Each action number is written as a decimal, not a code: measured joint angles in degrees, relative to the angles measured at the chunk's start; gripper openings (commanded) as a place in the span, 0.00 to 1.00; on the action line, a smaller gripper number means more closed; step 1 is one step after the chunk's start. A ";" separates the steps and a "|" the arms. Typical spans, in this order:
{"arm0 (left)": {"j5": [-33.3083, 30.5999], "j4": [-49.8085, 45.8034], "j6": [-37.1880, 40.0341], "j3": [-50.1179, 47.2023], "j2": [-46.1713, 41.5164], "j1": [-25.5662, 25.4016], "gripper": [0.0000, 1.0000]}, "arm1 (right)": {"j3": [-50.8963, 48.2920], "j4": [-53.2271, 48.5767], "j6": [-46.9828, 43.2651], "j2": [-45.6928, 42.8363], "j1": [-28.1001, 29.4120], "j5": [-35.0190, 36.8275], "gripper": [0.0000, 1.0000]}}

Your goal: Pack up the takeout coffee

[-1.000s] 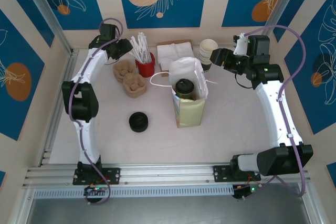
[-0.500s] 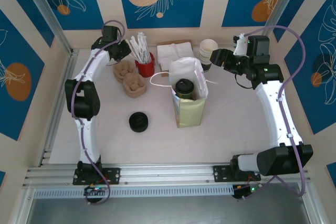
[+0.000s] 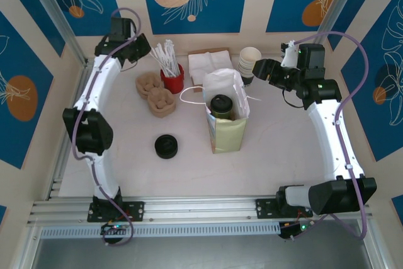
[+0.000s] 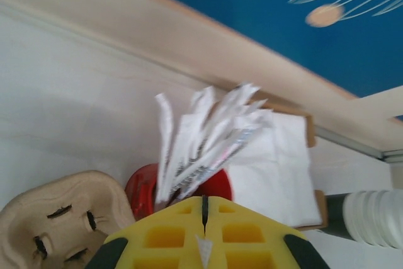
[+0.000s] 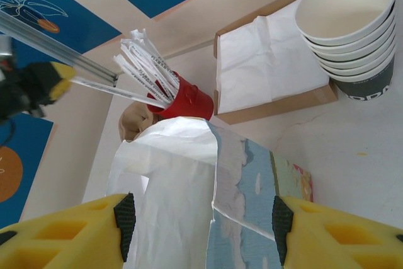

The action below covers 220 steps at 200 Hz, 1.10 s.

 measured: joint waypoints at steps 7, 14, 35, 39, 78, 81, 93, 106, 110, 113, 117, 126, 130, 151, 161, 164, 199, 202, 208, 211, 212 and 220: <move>0.00 -0.87 0.46 1.25 -1.07 -0.11 0.05 | 0.00 0.02 0.13 0.00 0.00 0.00 0.62; 0.00 -1.99 0.83 2.71 -2.14 -0.33 0.05 | 0.00 0.04 0.17 0.00 0.02 0.00 0.62; 0.04 -5.51 2.62 7.26 -4.63 -1.57 0.05 | 0.00 0.28 0.33 -0.02 0.02 0.04 0.62; 0.07 -6.19 2.99 8.31 -4.94 -1.90 0.05 | 0.00 0.35 0.33 -0.02 0.02 0.04 0.62; 2.40 -11.54 6.16 17.75 -5.70 -6.88 0.06 | 0.00 0.46 0.31 -0.79 0.07 1.51 0.62; 2.75 -11.91 6.58 18.47 -5.70 -7.54 0.06 | 0.00 0.46 0.31 -0.90 0.07 1.62 0.62; 4.00 -12.68 7.48 20.55 -5.77 -9.84 0.06 | 0.00 0.44 0.31 -1.25 0.07 2.19 0.62; 5.20 -12.98 8.61 21.79 -6.21 -12.74 0.07 | 0.00 0.46 0.33 -1.60 0.07 2.91 0.62; 5.57 -13.09 9.16 22.01 -6.38 -13.75 0.07 | 0.00 0.46 0.35 -1.70 0.09 3.10 0.62; 5.90 -13.22 9.40 22.16 -6.58 -14.47 0.07 | 0.00 0.46 0.37 -1.73 0.13 3.23 0.62; 6.14 -13.27 9.79 22.23 -6.78 -15.43 0.07 | 0.00 0.46 0.44 -1.79 0.20 3.39 0.62; 7.04 -13.38 10.82 22.34 -7.28 -17.66 0.07 | 0.00 0.59 0.76 -1.84 0.35 3.91 0.62; 7.28 -13.46 11.32 22.36 -7.48 -18.60 0.07 | 0.00 0.70 0.79 -1.84 0.42 4.17 0.62; 8.79 -14.43 14.10 22.40 -8.13 -23.19 0.08 | 0.00 1.07 1.29 -1.81 0.81 5.27 0.62; 9.53 -15.37 15.50 22.40 -8.20 -24.85 0.13 | 0.00 1.33 1.44 -1.75 1.01 5.77 0.62; 9.70 -15.63 16.13 22.40 -8.20 -25.29 0.15 | 0.00 1.40 1.44 -1.70 1.11 5.92 0.62; 11.02 -18.34 20.33 21.07 -8.35 -28.04 0.62 | 1.20 2.43 1.84 0.31 2.19 7.74 0.62; 11.02 -18.53 20.98 20.94 -8.37 -28.06 0.64 | 1.46 2.54 1.81 0.63 2.32 7.93 0.62; 11.02 -18.88 21.46 20.68 -8.44 -28.06 0.67 | 1.84 2.62 1.81 1.07 2.51 8.28 0.62; 11.02 -19.04 21.35 20.57 -8.48 -28.06 0.68 | 2.03 2.69 1.84 1.36 2.67 8.55 0.62; 10.99 -19.08 21.27 20.52 -8.48 -28.06 0.68 | 2.08 2.71 1.81 1.38 2.71 8.63 0.62; 10.93 -19.58 21.59 20.17 -8.66 -28.02 0.69 | 2.45 2.86 1.81 1.86 3.04 9.09 0.62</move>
